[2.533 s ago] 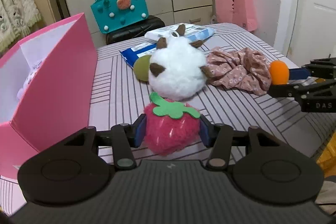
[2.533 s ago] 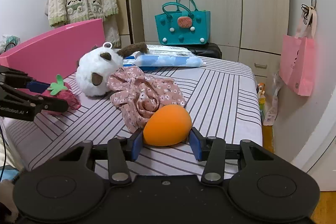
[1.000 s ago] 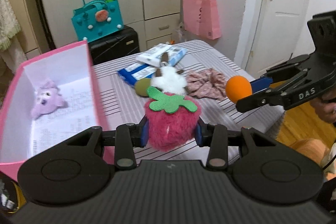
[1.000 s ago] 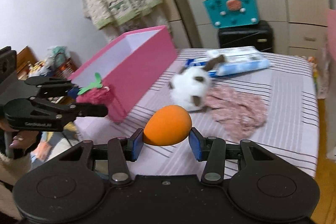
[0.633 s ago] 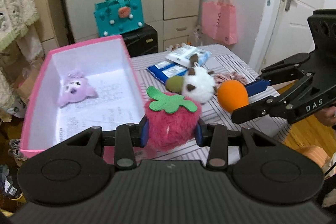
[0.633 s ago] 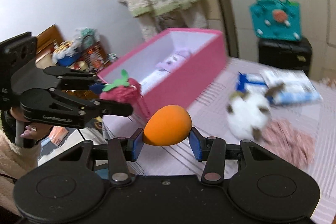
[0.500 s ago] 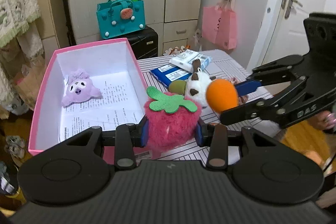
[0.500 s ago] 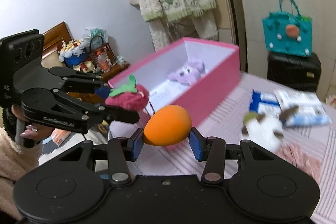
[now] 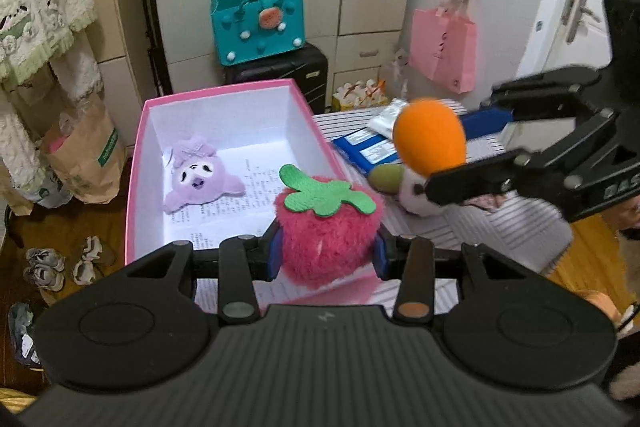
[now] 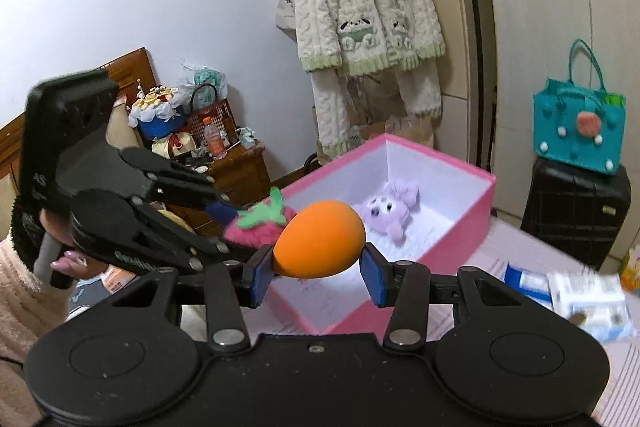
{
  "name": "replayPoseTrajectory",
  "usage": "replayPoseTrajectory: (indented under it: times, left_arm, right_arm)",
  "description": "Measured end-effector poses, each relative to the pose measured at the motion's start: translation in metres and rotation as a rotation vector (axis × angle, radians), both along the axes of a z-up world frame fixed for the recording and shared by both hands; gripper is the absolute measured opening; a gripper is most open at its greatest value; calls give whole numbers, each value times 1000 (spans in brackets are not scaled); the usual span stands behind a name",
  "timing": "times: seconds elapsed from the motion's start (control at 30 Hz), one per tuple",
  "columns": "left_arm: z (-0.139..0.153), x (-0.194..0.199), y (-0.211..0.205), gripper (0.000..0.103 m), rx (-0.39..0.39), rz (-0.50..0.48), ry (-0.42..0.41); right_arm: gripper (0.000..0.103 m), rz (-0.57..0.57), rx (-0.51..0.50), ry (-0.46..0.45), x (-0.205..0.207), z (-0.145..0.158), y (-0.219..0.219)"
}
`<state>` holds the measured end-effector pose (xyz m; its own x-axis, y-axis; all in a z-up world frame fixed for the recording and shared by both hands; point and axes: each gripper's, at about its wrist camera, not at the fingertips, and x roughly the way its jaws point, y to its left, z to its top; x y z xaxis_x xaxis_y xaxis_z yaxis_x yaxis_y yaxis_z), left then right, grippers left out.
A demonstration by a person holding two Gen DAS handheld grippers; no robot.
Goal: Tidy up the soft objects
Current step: 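Carry the strawberry with the left tool while the right tool carries the sponge over the box, then open both tools to drop the strawberry and sponge into the pink box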
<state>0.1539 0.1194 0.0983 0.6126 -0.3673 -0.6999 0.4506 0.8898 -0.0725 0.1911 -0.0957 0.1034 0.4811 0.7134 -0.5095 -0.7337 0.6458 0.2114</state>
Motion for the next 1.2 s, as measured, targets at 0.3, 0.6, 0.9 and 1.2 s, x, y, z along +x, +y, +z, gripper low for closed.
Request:
replayPoseTrajectory:
  times: [0.3, 0.6, 0.9, 1.2]
  left_arm:
    - [-43, 82, 0, 41, -16, 55, 132]
    - [-73, 164, 1, 41, -67, 84, 262]
    - [-94, 216, 9, 41, -96, 109, 260]
    - [-115, 238, 19, 46, -153, 129, 293]
  right_arm:
    - [52, -62, -89, -50, 73, -21, 24]
    - [52, 24, -273, -167, 121, -42, 50]
    - [52, 180, -597, -204, 159, -58, 94]
    - [52, 213, -756, -134, 176, -68, 123]
